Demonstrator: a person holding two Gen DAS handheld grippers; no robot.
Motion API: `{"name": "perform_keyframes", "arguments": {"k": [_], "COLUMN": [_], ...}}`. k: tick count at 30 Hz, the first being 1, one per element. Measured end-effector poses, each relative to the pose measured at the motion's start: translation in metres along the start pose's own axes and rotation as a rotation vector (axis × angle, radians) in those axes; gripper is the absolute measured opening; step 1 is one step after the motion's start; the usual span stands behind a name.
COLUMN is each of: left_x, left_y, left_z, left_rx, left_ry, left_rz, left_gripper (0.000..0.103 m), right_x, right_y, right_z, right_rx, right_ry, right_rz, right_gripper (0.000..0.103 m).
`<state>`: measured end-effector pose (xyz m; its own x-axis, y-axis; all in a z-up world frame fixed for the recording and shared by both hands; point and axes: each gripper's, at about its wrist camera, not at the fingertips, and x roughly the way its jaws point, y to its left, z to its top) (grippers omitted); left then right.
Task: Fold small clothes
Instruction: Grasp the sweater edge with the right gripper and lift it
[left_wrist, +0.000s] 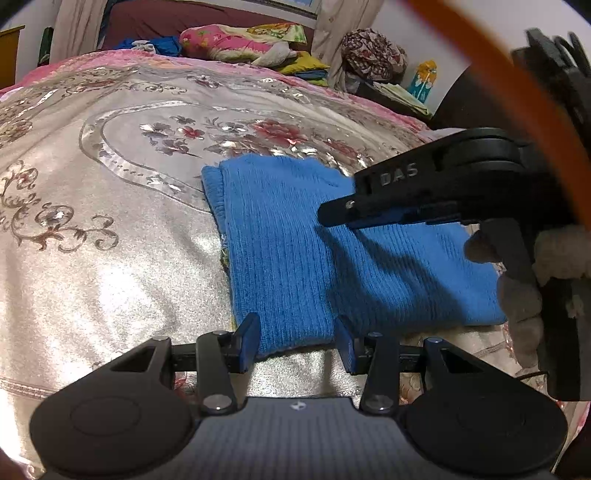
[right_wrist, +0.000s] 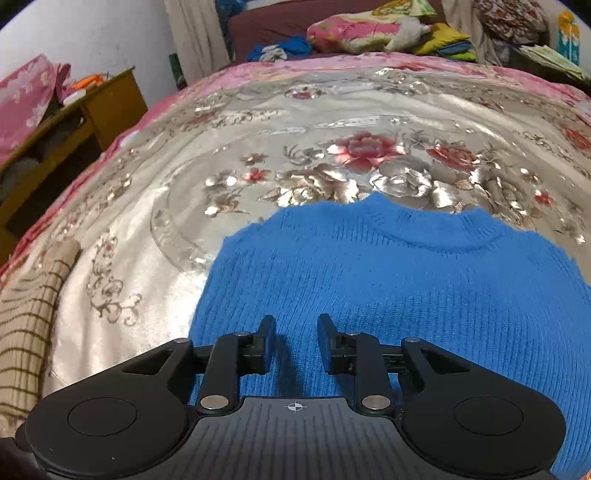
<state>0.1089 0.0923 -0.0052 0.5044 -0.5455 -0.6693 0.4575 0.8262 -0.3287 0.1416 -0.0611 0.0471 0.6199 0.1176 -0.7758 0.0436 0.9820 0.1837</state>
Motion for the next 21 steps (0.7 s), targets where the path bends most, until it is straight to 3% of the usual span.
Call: {"name": "perform_keyframes", "arguments": {"k": [2,9,21], "left_x": [0.000,-0.001,-0.001], "left_y": [0.000,0.001,-0.004], "left_z": [0.000,0.000,-0.002], "left_rx": [0.001,-0.011,0.004], "left_ry": [-0.001,-0.009,-0.002], "left_rz": [0.000,-0.006,-0.029], "left_gripper": [0.048,0.048,0.048], "right_x": [0.008,-0.001,0.029], "right_y": [0.000,0.000,0.037], "right_z": [-0.001,-0.004,0.026], "right_rx": [0.004,0.039,-0.001], "right_ry": [0.028,-0.011,0.030], "right_rz": [-0.006,0.016,0.060], "right_gripper": [0.026,0.027,0.030]}}
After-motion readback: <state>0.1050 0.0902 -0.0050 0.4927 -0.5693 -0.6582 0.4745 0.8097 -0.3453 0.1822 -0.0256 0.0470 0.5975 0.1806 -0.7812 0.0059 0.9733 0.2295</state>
